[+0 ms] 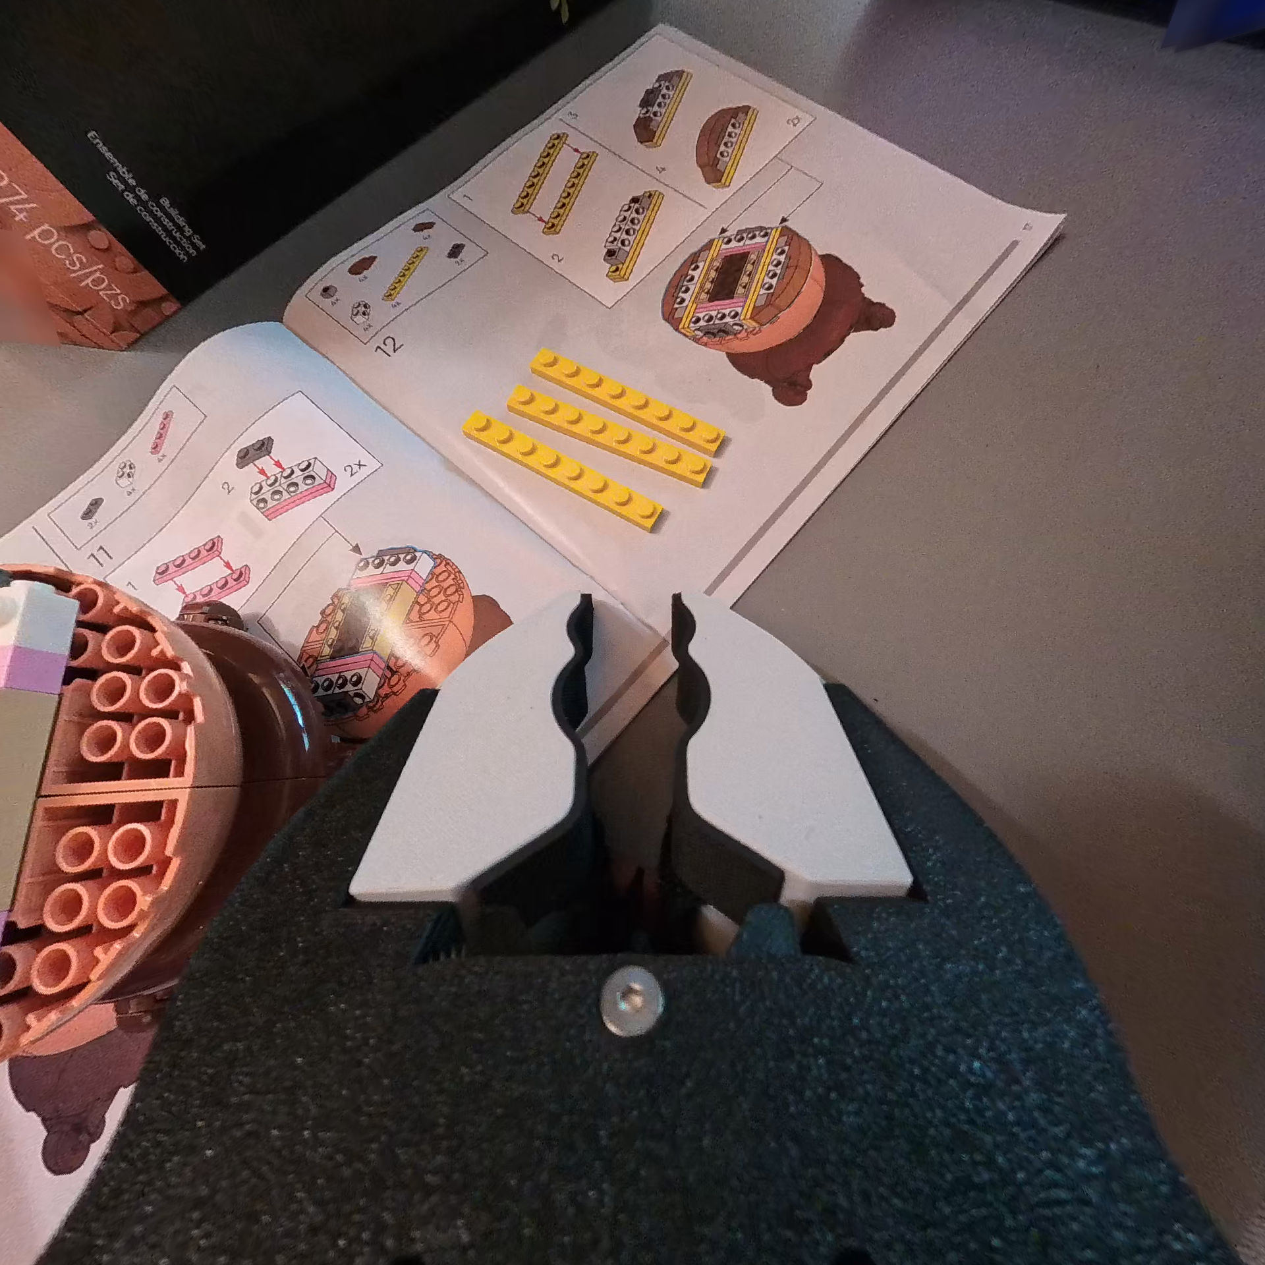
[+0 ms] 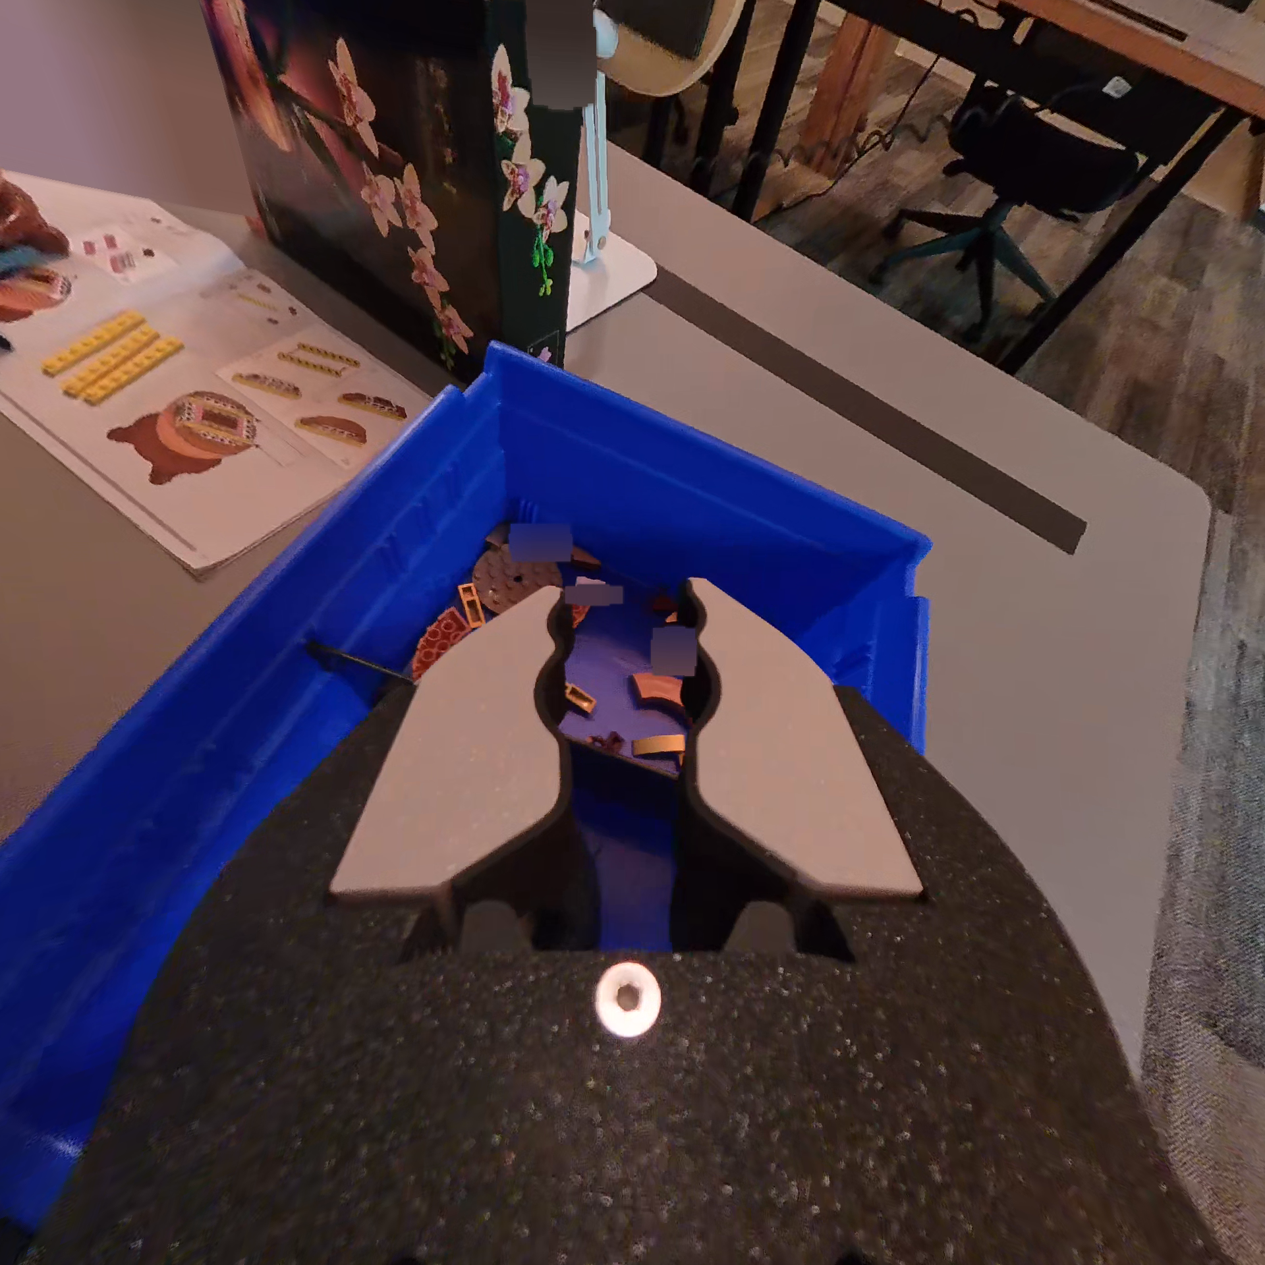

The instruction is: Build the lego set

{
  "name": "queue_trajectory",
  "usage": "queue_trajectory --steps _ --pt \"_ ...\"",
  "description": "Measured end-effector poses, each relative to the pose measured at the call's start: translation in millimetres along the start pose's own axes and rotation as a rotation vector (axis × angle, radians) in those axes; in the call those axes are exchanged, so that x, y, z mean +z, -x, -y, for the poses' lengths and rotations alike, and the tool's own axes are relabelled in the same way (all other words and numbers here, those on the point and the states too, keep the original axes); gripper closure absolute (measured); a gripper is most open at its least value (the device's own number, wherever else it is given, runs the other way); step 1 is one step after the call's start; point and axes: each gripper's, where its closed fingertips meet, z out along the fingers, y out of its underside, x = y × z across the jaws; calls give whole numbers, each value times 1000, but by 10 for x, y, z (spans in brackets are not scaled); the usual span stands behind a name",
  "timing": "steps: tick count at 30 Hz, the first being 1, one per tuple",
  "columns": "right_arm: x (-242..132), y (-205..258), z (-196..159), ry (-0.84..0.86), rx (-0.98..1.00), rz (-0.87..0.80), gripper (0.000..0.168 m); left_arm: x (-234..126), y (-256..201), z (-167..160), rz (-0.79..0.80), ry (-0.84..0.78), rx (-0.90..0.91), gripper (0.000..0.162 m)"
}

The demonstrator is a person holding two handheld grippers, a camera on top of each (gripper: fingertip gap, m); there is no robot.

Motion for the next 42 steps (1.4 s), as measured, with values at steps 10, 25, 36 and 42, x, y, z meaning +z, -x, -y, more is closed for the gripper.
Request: queue_trajectory --steps 10,25,36,42 --pt "3 54 41 3 12 -29 139 2 0 -1 -10 1 -11 140" --pt "-68 2 122 -33 52 -64 142 0 2 -1 -4 0 -4 140" --pt "-390 -7 -262 -74 40 -128 149 0 1 2 -1 0 -1 140" --pt "-401 -37 -296 -152 61 -153 152 -1 -1 4 12 -2 16 140"
